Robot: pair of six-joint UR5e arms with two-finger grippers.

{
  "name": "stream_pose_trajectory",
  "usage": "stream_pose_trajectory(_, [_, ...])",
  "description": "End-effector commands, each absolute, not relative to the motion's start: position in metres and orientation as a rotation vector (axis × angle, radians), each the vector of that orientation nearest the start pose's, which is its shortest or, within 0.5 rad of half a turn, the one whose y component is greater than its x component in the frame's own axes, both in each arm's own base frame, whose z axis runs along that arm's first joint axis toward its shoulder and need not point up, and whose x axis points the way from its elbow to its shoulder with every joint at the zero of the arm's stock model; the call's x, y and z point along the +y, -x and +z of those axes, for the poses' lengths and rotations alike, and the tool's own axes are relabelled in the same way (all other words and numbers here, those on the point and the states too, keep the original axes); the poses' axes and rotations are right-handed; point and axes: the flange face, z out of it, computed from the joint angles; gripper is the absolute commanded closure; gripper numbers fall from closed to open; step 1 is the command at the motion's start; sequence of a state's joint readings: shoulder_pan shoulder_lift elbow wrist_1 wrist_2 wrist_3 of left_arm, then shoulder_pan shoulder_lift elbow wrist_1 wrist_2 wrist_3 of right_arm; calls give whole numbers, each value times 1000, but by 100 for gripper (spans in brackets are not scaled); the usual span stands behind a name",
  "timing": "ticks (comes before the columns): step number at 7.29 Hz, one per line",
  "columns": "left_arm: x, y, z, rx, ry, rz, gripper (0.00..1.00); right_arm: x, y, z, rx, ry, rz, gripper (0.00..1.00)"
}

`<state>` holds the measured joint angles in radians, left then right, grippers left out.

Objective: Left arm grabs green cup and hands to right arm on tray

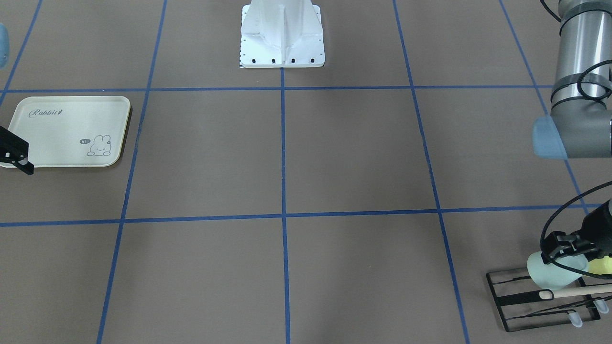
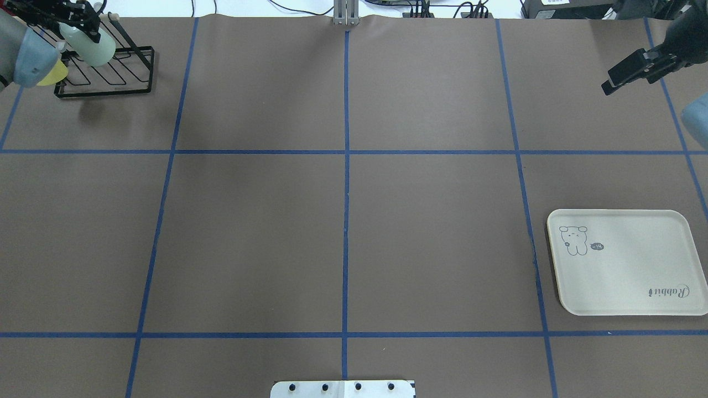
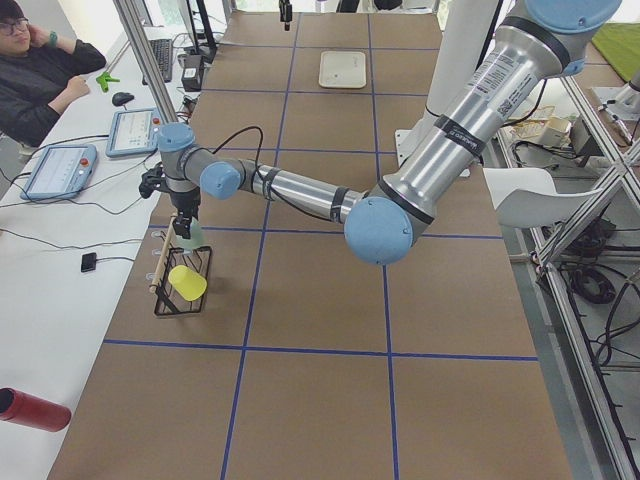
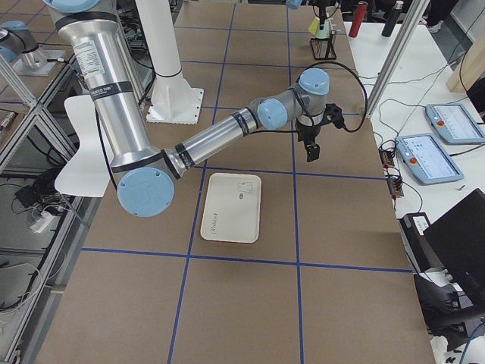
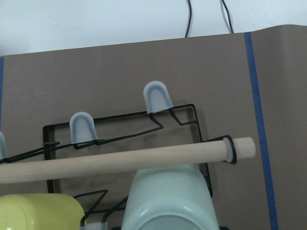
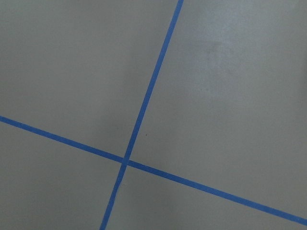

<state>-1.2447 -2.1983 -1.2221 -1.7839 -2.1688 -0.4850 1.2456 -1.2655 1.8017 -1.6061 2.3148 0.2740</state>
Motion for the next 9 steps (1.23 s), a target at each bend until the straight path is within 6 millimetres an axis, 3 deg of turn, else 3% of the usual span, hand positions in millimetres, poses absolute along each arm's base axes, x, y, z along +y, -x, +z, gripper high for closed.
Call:
stream_pose_trajectory(1, [-729, -147, 391, 715, -214, 7, 79, -578, 125, 385, -837, -239, -233, 0])
stream_pose_trajectory(3, [-721, -101, 357, 763, -225, -28, 80, -578, 125, 384, -837, -240, -233, 0])
stream_pose_trajectory(4, [-717, -99, 350, 779, -234, -22, 84, -578, 125, 384, -838, -241, -235, 0])
stream_pose_trajectory(5, [-712, -106, 360, 783, -224, -22, 85, -578, 126, 380, -848, -264, -242, 0])
stream_pose_trajectory(7, [-708, -116, 354, 826, -212, 0, 85, -577, 134, 366, -945, -289, -176, 1])
stream_pose_trajectory(9, [-697, -126, 324, 958, -189, -88, 85, -570, 138, 340, -1081, -295, -94, 1])
